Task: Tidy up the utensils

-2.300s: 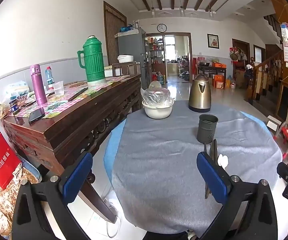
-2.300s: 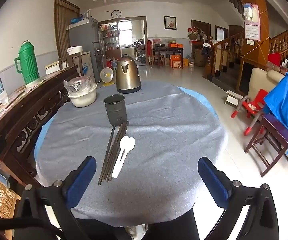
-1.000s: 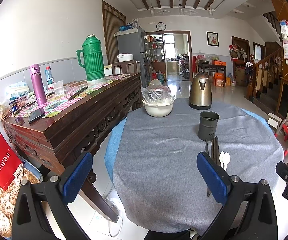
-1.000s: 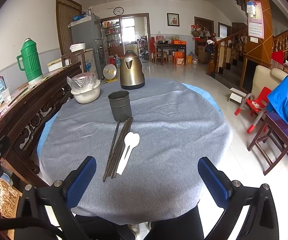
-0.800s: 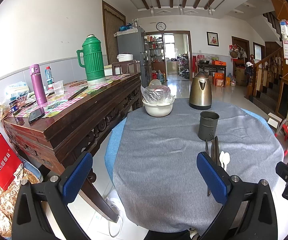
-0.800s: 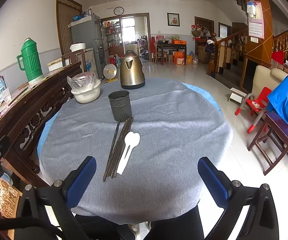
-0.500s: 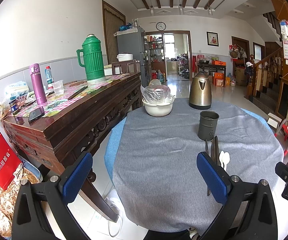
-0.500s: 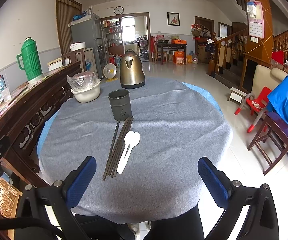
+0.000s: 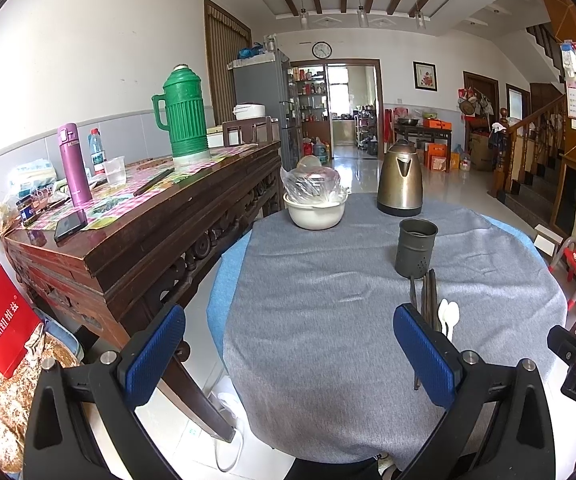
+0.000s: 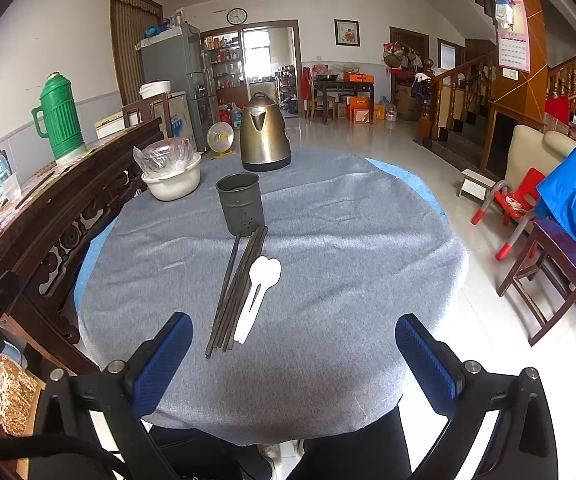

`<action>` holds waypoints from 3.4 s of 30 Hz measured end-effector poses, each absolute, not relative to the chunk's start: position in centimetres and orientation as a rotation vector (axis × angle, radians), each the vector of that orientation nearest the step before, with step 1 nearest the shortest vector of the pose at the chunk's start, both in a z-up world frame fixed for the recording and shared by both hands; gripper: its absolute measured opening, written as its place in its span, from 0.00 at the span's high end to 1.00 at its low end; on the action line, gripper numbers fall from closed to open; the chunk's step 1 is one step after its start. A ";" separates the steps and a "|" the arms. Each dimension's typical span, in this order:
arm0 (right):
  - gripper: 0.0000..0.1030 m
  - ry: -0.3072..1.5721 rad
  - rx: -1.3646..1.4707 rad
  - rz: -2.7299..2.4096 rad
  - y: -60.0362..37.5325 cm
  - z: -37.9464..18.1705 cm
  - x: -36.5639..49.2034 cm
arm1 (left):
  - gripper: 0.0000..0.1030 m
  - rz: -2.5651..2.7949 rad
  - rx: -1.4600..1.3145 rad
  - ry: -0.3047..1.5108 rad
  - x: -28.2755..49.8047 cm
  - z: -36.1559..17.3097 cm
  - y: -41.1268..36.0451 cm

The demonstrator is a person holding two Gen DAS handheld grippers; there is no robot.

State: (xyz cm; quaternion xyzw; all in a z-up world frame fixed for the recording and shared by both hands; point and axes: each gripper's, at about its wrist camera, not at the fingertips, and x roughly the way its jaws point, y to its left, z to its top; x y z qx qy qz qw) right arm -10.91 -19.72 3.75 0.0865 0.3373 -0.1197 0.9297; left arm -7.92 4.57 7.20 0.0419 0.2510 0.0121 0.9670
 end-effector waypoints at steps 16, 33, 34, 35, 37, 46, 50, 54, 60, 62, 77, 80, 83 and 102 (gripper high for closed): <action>0.33 0.721 0.279 -0.113 -23.8 1.3 -4.8 | 0.08 -0.186 -0.026 0.776 -0.4 2.7 4.5; 0.55 1.072 0.486 0.027 -26.2 -11.5 11.0 | 0.18 -0.379 -0.027 1.021 12.5 -4.6 -0.2; 0.54 1.081 0.484 0.030 -26.0 -11.7 11.5 | 0.18 -0.383 -0.026 1.027 13.1 -4.9 -0.5; 0.54 1.091 0.478 0.030 -26.0 -11.8 11.7 | 0.18 -0.390 -0.025 1.036 14.0 -5.1 -0.8; 0.53 1.099 0.438 0.021 -25.7 -12.1 12.5 | 0.18 -0.401 -0.031 1.053 15.1 -5.5 -1.3; 0.68 1.101 0.248 0.024 -24.6 -11.8 13.7 | 0.22 -0.442 0.001 1.145 19.1 -7.9 -4.9; 0.68 1.086 0.255 -0.017 -26.8 -11.5 14.0 | 0.30 -0.457 0.037 1.175 20.3 -8.8 -6.9; 0.68 1.074 0.293 -0.051 -29.0 -11.4 14.2 | 0.31 -0.470 0.054 1.194 21.4 -9.4 -8.7; 0.68 1.068 0.334 -0.032 -30.8 -11.2 14.4 | 0.34 -0.463 0.060 1.216 23.1 -10.1 -10.0; 0.68 1.070 0.335 -0.022 -31.0 -11.0 14.6 | 0.35 -0.458 0.076 1.210 23.5 -10.1 -10.5; 0.68 0.883 0.359 -0.012 -32.1 -7.9 16.7 | 0.94 -0.479 0.056 1.186 26.0 -8.6 -8.7; 0.68 0.797 0.355 -0.027 -31.9 -6.1 17.8 | 0.94 -0.487 0.029 1.131 25.8 -6.4 -6.8; 0.68 0.683 0.344 -0.041 -31.3 -3.7 18.7 | 0.94 -0.490 0.019 1.062 25.4 -3.1 -5.3; 0.68 0.359 0.185 -0.058 -25.8 2.6 27.9 | 0.94 -0.613 -0.134 0.565 24.9 17.7 -3.8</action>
